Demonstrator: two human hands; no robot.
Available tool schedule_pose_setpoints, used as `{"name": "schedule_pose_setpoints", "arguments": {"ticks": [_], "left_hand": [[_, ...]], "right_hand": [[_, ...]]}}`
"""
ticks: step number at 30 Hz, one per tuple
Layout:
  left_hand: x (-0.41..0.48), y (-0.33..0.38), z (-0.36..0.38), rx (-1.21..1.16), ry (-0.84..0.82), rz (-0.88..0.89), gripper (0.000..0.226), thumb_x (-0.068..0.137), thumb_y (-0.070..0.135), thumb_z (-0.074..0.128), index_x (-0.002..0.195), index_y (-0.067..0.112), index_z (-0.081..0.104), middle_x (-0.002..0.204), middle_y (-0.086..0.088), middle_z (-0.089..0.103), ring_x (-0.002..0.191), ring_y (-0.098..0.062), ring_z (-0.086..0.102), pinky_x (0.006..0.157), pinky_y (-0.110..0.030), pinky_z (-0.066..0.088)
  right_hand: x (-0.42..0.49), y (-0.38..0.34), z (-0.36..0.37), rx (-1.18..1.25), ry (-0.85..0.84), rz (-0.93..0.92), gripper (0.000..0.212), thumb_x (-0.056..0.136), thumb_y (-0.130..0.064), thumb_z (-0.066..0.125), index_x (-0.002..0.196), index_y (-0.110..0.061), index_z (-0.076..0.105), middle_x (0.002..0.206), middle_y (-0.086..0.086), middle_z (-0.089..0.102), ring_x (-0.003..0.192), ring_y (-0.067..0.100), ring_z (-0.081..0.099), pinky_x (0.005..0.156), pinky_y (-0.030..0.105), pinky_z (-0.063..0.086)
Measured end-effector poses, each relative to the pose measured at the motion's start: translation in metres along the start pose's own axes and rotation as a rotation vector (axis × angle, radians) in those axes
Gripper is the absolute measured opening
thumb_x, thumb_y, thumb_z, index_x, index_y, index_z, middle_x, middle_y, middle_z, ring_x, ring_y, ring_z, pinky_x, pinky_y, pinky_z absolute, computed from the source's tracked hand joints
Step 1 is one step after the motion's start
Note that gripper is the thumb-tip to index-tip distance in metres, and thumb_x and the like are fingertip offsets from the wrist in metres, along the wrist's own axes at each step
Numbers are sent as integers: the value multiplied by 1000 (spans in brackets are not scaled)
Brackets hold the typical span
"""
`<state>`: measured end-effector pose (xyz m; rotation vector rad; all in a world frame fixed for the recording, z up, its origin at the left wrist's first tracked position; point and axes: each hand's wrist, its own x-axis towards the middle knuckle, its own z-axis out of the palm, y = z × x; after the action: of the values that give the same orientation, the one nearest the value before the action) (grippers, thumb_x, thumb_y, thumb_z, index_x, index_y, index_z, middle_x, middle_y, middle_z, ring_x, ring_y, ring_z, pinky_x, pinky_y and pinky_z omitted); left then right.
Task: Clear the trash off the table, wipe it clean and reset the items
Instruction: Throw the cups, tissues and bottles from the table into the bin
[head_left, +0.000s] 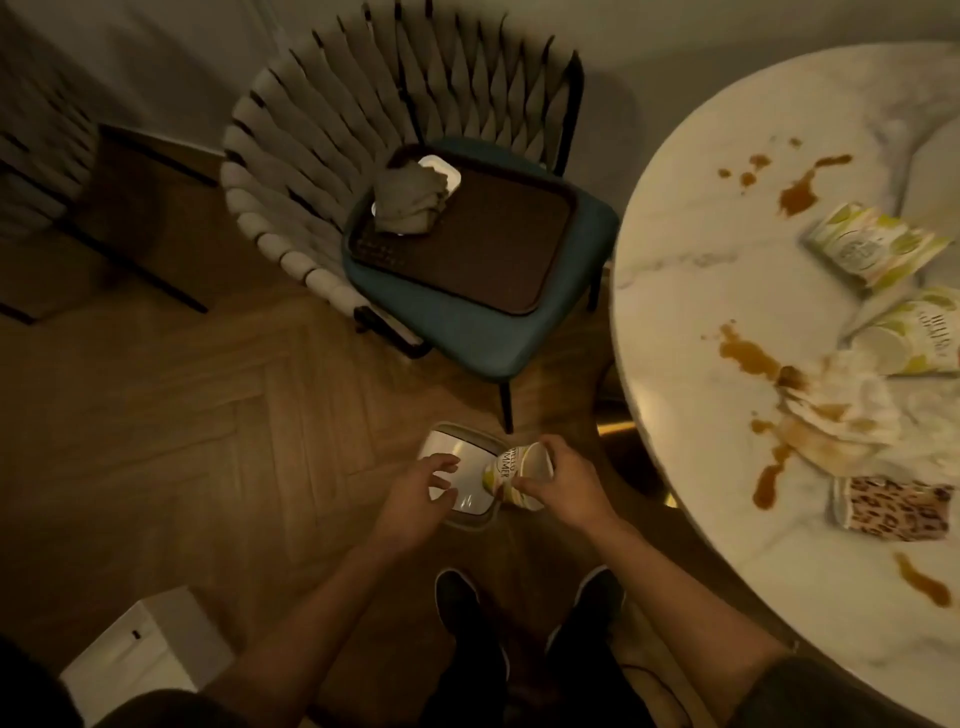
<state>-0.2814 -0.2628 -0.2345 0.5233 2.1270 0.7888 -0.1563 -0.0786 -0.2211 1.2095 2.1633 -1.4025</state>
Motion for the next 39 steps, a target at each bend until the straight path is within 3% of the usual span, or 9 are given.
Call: {"name": "schedule_pose_setpoints", "arguments": {"ticks": [4, 12, 18, 24, 28, 31, 34, 37, 39], "left_hand": [[37, -51, 24, -43, -26, -83, 37, 89, 2, 58, 118, 25, 60, 116, 5, 63, 90, -6, 62, 69, -21, 53], [91, -130, 79, -70, -57, -143, 32, 90, 6, 57, 117, 21, 63, 111, 7, 67, 88, -3, 61, 64, -4, 45], [105, -160, 98, -100, -84, -176, 35, 93, 7, 55, 126, 18, 60, 118, 5, 64, 98, -6, 59, 63, -2, 43], [121, -168, 106, -137, -96, -211, 46, 93, 4, 55, 137, 15, 51, 127, -2, 60, 100, -7, 55, 70, -5, 43], [126, -170, 109, -152, -92, -203, 45, 92, 7, 57, 136, 16, 52, 129, -1, 60, 99, -7, 56, 71, -6, 45], [128, -169, 111, -140, -99, -188, 43, 92, 7, 58, 134, 15, 54, 128, -1, 61, 102, -8, 58, 77, -9, 44], [126, -169, 113, -141, -112, -171, 42, 93, 7, 57, 133, 15, 55, 127, -1, 62, 109, -12, 59, 80, -10, 45], [122, -167, 111, -105, -97, -148, 40, 92, 5, 57, 131, 15, 57, 124, -1, 63, 108, -13, 60, 88, -18, 47], [115, -161, 105, -95, -75, -128, 35, 91, 5, 58, 125, 16, 61, 115, 1, 67, 100, -11, 63, 83, -16, 48]], "right_hand": [[46, 44, 50, -13, -8, 104, 77, 69, -39, 84, 132, -18, 45, 129, 8, 57, 116, 27, 56, 96, 44, 50], [130, 111, 138, -33, 33, 178, 77, 68, -38, 85, 129, -16, 43, 121, 10, 59, 105, 27, 60, 86, 36, 52], [162, 127, 183, -96, 53, 208, 74, 77, -30, 80, 135, -10, 37, 128, 14, 51, 113, 31, 56, 79, 27, 42], [183, 127, 207, -79, 40, 229, 83, 79, -31, 77, 146, -16, 29, 136, 14, 47, 120, 34, 53, 94, 41, 51], [190, 130, 221, -139, -48, 233, 69, 88, -31, 67, 145, -17, 32, 136, 13, 47, 121, 33, 52, 94, 39, 47], [191, 132, 231, -218, -143, 231, 43, 96, -30, 54, 136, -14, 47, 137, 14, 50, 119, 31, 53, 99, 40, 47], [188, 130, 236, -303, -232, 153, 36, 97, -28, 51, 128, -11, 57, 137, 15, 44, 115, 31, 53, 97, 38, 46], [181, 125, 231, -267, -141, 96, 33, 93, -23, 60, 121, -8, 62, 131, 15, 49, 108, 32, 58, 94, 40, 51], [166, 120, 221, -215, -74, 55, 28, 92, -18, 61, 118, -8, 64, 123, 12, 57, 106, 28, 60, 89, 34, 52]]}}
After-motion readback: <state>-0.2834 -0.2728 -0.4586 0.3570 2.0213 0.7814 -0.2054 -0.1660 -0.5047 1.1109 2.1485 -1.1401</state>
